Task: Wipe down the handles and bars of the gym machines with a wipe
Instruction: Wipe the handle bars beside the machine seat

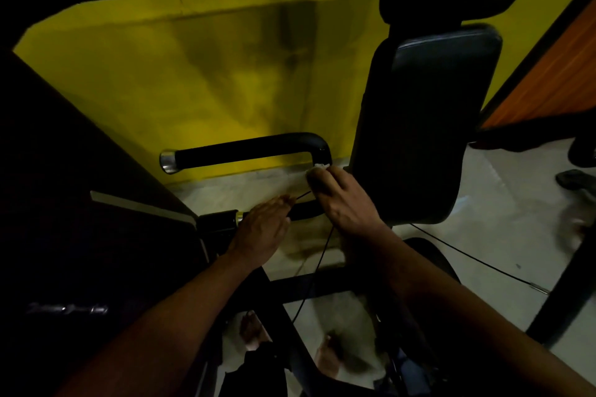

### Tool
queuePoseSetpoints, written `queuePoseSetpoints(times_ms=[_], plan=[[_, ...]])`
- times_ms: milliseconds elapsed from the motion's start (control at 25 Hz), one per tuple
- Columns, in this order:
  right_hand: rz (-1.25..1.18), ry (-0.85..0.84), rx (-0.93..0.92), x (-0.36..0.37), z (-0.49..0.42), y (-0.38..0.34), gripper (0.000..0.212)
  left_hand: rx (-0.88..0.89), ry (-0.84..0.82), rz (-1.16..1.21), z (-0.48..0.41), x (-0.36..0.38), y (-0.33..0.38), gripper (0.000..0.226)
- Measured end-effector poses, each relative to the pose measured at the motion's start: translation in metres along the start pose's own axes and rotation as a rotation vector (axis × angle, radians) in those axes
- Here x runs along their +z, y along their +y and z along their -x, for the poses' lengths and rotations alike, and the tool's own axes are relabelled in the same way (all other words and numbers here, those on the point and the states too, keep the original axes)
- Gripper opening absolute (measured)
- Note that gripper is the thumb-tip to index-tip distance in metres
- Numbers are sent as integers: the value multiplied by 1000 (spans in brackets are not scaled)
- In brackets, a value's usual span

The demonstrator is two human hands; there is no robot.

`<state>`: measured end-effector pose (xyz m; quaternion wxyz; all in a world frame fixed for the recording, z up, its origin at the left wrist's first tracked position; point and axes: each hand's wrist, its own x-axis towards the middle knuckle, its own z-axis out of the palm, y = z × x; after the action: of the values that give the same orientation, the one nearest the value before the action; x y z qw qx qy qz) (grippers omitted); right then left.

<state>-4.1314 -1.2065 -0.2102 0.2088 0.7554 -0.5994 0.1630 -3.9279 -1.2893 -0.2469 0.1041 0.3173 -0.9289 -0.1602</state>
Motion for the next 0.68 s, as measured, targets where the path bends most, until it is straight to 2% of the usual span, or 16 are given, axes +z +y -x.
queuePoseSetpoints(times_ms=[80, 120, 200, 240, 280, 360, 440, 520, 600, 680], plan=[[66, 12, -43, -1, 6, -1, 43, -13, -20, 19, 3, -7, 2, 47], [6, 59, 39, -3, 5, -4, 38, 7, 7, 11, 5, -11, 1, 45], [-211, 165, 367, -11, -8, -19, 17, 113, 145, -57, 9, -28, 0, 41], [-358, 187, 569, -19, -19, -29, 16, 156, 225, -120, 10, -38, 0, 40], [-440, 257, 685, -26, -29, -36, 16, 156, 287, -181, 10, -51, 1, 40], [-542, 315, 784, -32, -39, -53, 26, 83, 398, -296, 5, -81, 4, 43], [-608, 387, 879, -33, -47, -57, 37, -1, 439, -357, 0, -100, 2, 47], [-702, 401, 925, -40, -58, -57, 37, -30, 392, -395, 0, -108, -8, 50], [-658, 388, 888, -42, -65, -54, 33, -12, 339, -423, 0, -113, -16, 52], [-655, 451, 942, -40, -66, -46, 27, -23, 338, -390, -1, -120, -19, 52]])
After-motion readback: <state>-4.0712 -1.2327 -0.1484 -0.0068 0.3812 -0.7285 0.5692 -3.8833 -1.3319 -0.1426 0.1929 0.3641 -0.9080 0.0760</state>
